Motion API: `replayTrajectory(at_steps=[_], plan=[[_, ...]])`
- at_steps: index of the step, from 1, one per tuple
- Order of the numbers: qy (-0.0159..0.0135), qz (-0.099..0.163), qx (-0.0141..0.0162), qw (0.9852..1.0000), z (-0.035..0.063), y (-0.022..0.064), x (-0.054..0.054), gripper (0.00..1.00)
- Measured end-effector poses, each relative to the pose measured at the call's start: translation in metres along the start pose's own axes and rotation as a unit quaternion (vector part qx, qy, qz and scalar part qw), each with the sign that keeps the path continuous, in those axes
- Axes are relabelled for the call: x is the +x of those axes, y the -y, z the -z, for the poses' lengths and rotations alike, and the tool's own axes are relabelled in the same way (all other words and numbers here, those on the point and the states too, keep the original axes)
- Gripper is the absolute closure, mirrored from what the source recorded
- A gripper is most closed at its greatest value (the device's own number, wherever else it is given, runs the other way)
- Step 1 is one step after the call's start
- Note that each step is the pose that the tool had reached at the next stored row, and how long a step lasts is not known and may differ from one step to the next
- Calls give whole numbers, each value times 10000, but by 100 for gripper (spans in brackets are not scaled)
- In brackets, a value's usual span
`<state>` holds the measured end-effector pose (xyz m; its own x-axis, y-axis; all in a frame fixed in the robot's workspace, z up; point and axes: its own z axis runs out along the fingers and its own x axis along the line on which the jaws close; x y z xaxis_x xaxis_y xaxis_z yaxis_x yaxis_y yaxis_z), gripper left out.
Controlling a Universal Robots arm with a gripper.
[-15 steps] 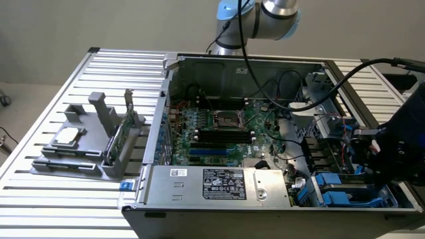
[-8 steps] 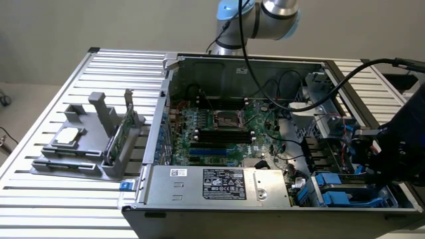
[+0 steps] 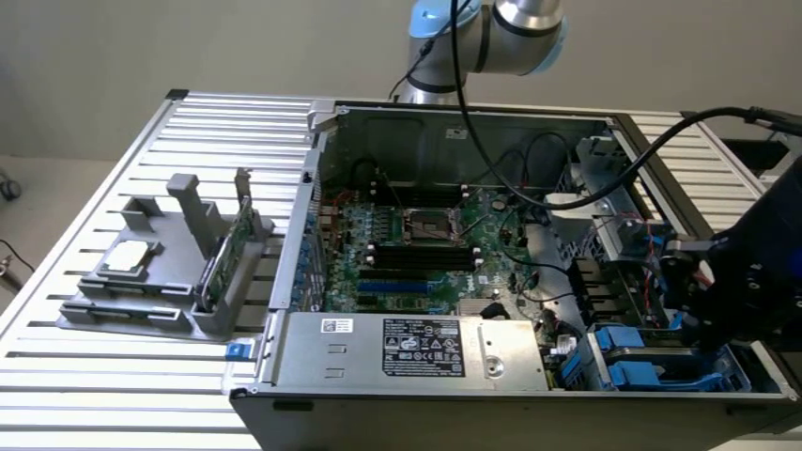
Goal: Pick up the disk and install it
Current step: 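Insert the first disk wire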
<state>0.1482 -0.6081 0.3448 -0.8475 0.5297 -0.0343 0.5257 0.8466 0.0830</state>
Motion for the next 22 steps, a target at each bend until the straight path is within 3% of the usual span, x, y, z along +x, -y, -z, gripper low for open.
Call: replayTrajectory(at_steps=[3, 8, 17, 20, 22], plan=[[-30, -82, 9, 10000, 2, 0, 0, 79], [-46, -190, -28, 9998, 8, -2, 0, 79], [-28, -516, -82, 9986, 22, -3, -1, 79], [-56, -695, -143, 9975, 21, -2, -1, 79], [-113, -779, -231, 9966, 18, -3, -1, 79]])
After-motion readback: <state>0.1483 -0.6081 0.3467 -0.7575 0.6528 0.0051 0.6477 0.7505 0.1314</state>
